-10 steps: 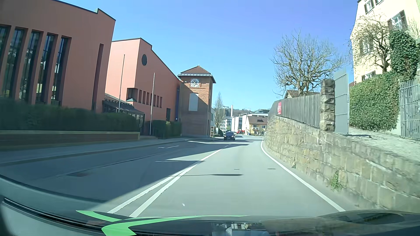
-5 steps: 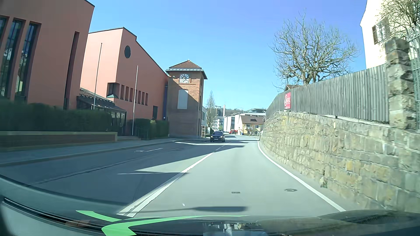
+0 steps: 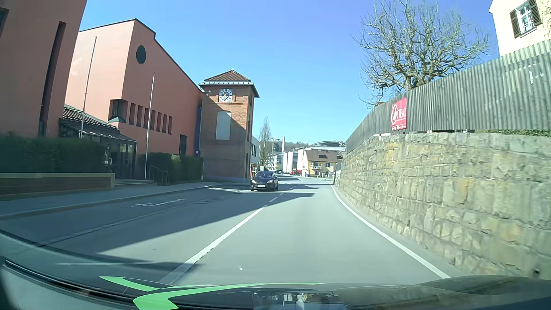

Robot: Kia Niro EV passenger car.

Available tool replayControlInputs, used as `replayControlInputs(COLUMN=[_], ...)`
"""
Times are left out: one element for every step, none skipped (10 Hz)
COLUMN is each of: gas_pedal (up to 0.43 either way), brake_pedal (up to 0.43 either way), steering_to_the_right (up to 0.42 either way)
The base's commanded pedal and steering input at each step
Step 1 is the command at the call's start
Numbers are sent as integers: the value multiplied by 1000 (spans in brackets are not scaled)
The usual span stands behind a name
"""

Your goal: Follow the waypoints while adhering to traffic rules and regulations

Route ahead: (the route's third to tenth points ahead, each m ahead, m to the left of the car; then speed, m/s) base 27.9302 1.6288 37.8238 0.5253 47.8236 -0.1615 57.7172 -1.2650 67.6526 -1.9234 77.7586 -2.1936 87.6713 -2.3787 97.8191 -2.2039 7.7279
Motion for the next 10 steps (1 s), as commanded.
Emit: replayControlInputs(gas_pedal=[79, 79, 79, 79, 87, 87, 87, 98, 98, 110], brake_pedal=[0, 0, 0, 0, 0, 0, 0, 0, 0, 0], steering_to_the_right=[28, 26, 25, 23, 22, 21, 23, 24, 23, 22])
